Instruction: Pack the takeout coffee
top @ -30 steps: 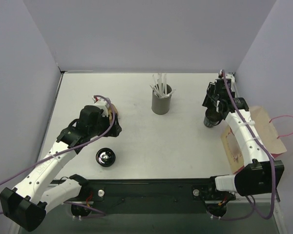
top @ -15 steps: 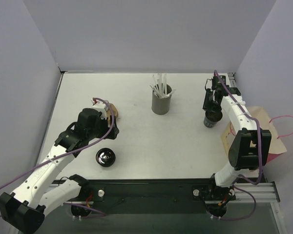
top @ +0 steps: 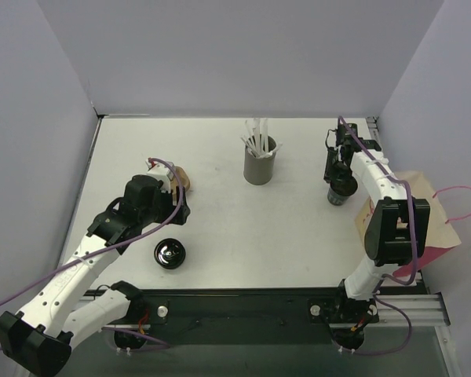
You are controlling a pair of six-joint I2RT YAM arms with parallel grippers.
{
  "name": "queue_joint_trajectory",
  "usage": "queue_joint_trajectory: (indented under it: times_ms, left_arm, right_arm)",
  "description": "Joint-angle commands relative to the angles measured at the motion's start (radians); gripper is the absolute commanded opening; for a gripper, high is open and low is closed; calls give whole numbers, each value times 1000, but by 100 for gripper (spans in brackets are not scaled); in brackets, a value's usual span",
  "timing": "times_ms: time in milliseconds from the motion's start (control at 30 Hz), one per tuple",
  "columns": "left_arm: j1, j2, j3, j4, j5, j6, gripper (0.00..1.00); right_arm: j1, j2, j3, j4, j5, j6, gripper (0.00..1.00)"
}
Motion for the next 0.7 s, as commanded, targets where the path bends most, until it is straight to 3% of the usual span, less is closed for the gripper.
queue_joint_trajectory:
  times_ms: [0, 533, 667]
  left_arm:
    - [-4, -14, 6, 12, -12, 15, 80]
    - [-4, -12, 5, 10, -13, 16, 80]
    - [-4, -11, 5, 9, -16, 16, 80]
  right_arm:
    - [-7, 2, 36, -37, -1, -10, 24]
    - [-3, -3, 43, -37, -2, -19, 0]
    - [14, -3, 60, -39, -2, -23, 0]
